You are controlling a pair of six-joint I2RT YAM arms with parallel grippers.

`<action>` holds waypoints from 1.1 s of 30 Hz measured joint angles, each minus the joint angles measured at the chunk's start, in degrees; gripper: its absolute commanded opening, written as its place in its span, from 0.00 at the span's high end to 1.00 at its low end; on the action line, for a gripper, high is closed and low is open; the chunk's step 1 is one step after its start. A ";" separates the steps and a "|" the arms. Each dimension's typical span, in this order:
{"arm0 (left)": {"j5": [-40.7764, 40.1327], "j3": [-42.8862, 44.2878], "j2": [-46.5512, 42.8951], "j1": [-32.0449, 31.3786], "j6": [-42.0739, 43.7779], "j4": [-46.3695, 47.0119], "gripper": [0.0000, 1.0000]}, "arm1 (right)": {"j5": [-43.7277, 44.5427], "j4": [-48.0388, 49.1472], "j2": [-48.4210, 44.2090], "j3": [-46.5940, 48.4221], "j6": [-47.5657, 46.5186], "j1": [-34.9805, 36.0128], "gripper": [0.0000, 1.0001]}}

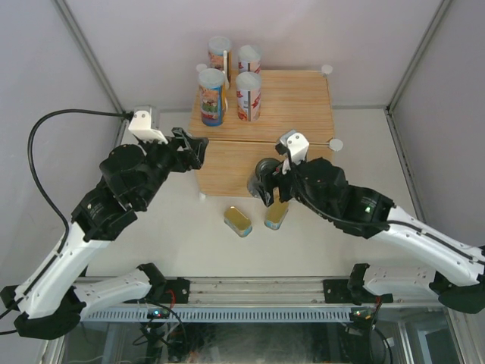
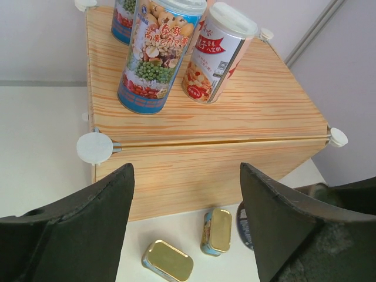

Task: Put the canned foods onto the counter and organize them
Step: Pick up the canned food from the center of the board, then place the canned food on the counter.

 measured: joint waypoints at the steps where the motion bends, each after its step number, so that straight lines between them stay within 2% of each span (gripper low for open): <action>1: -0.04 -0.09 0.02 0.00 0.02 0.22 0.23 | 0.11 -0.46 0.00 1.75 -0.35 0.00 1.00; 11: -0.04 -0.42 0.39 0.00 0.17 1.68 0.24 | 0.33 -4.46 2.27 16.22 -3.54 -1.92 1.00; 33: 0.13 -1.01 -0.42 0.02 1.11 2.05 0.23 | -4.76 -7.61 11.23 28.74 -5.68 -16.39 1.00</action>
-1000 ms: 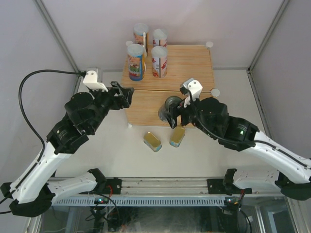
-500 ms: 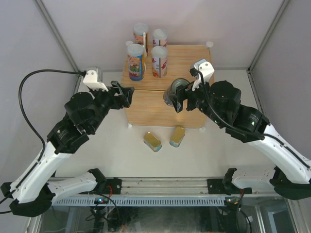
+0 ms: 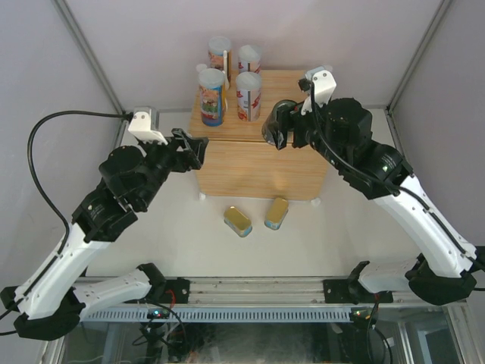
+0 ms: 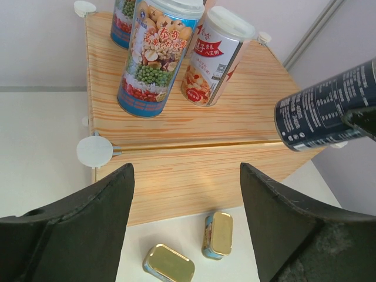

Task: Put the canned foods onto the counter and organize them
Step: Place the canned food on the counter.

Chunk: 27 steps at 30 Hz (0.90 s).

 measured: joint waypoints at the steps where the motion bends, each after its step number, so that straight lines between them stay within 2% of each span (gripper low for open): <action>1: -0.02 -0.22 -0.13 0.00 0.00 0.04 0.24 | -0.24 -0.02 0.44 0.28 0.00 -0.70 1.00; 17: 0.04 -0.33 -0.50 0.00 0.02 0.31 0.24 | -5.22 -1.18 10.67 7.58 0.33 -9.20 1.00; 27: 0.39 -0.33 -0.24 0.22 0.02 0.48 0.24 | -7.63 -3.63 18.40 15.76 0.70 -13.27 1.00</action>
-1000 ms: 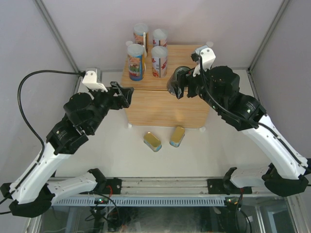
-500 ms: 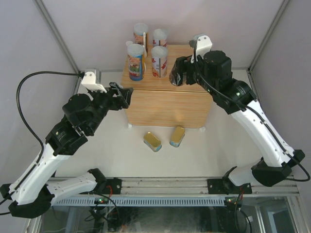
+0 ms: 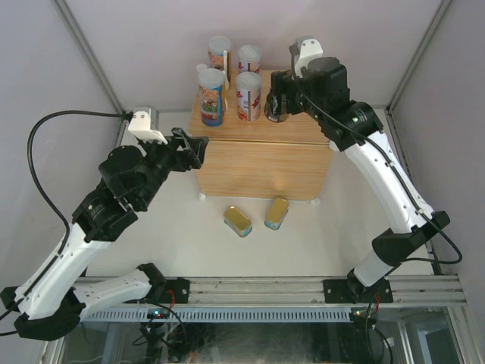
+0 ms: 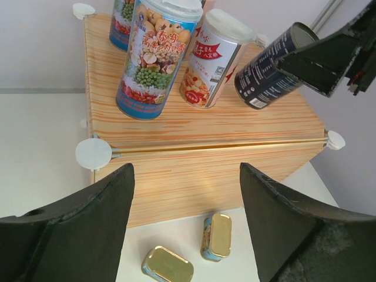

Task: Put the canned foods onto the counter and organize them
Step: Place the canned food on the counter.

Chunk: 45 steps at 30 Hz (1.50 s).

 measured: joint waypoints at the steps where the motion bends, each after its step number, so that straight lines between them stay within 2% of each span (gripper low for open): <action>1: 0.02 0.00 0.09 0.02 0.00 0.09 0.24 | -0.13 -0.20 0.76 0.96 0.00 -0.33 1.00; 6: 0.04 -0.28 0.17 0.15 -0.02 0.72 0.24 | -0.90 -1.97 5.07 6.64 -0.07 -1.99 1.00; 15: 0.02 -1.18 0.37 0.63 0.04 1.44 0.24 | -2.71 -3.39 10.86 11.47 -0.11 -5.81 1.00; 25: 0.04 -1.14 2.16 1.22 0.42 1.51 0.24 | -3.96 -3.52 13.55 14.47 0.00 -8.46 1.00; 45: 3.15 -0.52 6.10 4.02 0.42 0.70 0.23 | -4.00 -2.82 17.18 16.98 -0.76 -8.48 1.00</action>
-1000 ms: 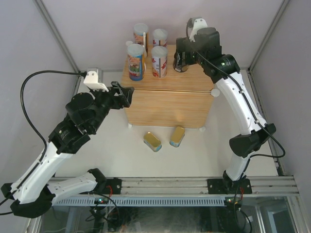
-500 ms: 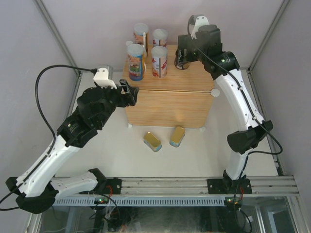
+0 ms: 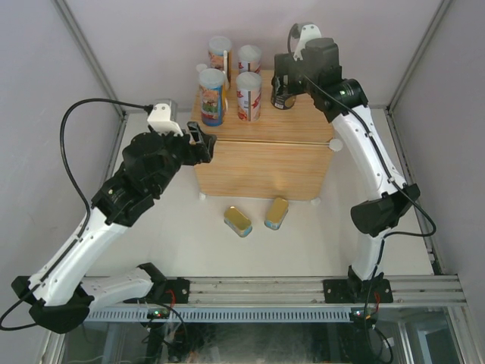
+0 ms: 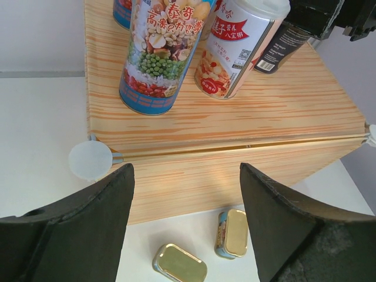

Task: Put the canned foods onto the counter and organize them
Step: Place the canned food on the counter.

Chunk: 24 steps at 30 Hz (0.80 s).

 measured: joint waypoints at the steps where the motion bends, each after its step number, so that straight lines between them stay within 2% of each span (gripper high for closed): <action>1: 0.22 0.00 -0.02 0.20 0.00 0.02 0.23 | 0.07 0.22 0.13 0.02 0.00 0.00 1.00; 7: 1.16 0.00 -0.15 0.94 0.00 0.02 0.23 | 0.13 1.31 0.90 0.24 -0.15 0.00 1.00; 14: 1.97 0.00 -0.15 1.97 0.00 0.07 0.23 | 0.63 2.56 1.99 0.72 -0.26 0.00 0.94; 18: 2.56 0.00 -0.13 2.43 -0.02 0.37 0.23 | 0.81 3.58 2.54 0.74 -0.39 0.00 0.85; 24: 3.37 0.00 0.24 3.30 -0.02 0.90 0.23 | 1.01 4.04 2.71 0.74 -0.39 0.00 0.58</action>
